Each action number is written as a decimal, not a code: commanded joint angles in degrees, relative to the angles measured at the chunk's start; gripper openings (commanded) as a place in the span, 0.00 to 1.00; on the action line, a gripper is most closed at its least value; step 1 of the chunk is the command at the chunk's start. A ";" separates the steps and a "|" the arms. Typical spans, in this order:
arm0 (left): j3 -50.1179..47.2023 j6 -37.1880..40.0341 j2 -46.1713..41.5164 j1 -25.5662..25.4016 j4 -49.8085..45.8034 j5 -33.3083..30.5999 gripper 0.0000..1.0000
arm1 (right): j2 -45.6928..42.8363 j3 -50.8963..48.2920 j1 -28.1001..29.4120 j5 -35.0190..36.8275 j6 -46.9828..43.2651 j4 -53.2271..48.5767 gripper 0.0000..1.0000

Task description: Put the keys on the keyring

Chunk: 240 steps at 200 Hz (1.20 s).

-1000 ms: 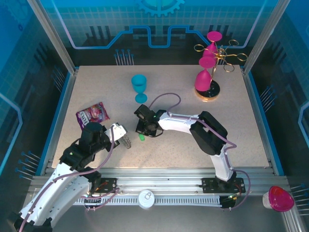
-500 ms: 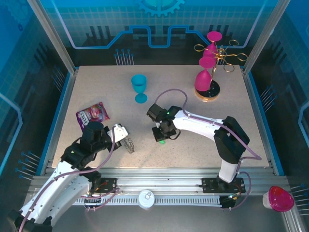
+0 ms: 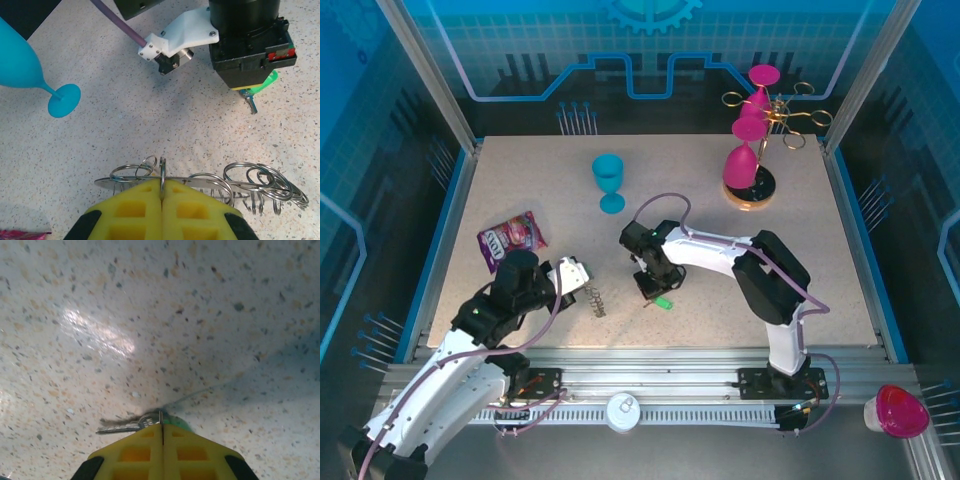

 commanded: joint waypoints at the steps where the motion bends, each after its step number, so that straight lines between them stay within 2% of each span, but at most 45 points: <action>1: -0.59 -0.31 -0.21 -0.41 2.52 1.78 0.00 | 1.63 1.85 -0.46 -1.08 -0.46 -0.29 0.02; 17: -0.59 -0.30 -0.17 -0.41 2.48 1.74 0.00 | 1.90 1.91 -0.45 -1.17 -0.39 -0.60 0.07; 64: -0.59 -0.32 -0.23 -0.50 2.47 1.71 0.00 | 1.90 2.09 -0.55 -1.39 -0.33 -0.96 0.13; 107: -0.32 -0.14 -0.33 -0.60 2.00 1.65 0.00 | 2.21 2.43 -0.54 -1.97 -0.29 -1.12 0.14; 131: -0.40 -0.07 -0.33 -0.60 2.11 1.64 0.00 | 2.12 2.53 -0.56 -1.90 -0.29 -1.13 0.12; 185: -0.06 0.26 -0.37 -0.69 1.41 1.46 0.00 | 1.70 2.49 -0.63 -1.79 -0.66 -1.31 0.00; 204: -0.04 0.23 -0.39 -0.69 1.49 1.47 0.00 | 1.24 1.97 -0.74 -2.11 -0.78 -0.87 0.00; 225: -0.24 0.30 -0.33 -0.69 1.67 1.36 0.00 | 1.86 1.89 -0.86 -2.52 -0.78 -0.79 0.12; 240: -0.30 0.32 -0.33 -0.69 1.68 1.37 0.00 | 2.09 1.73 -0.75 -2.98 -0.68 -0.48 0.15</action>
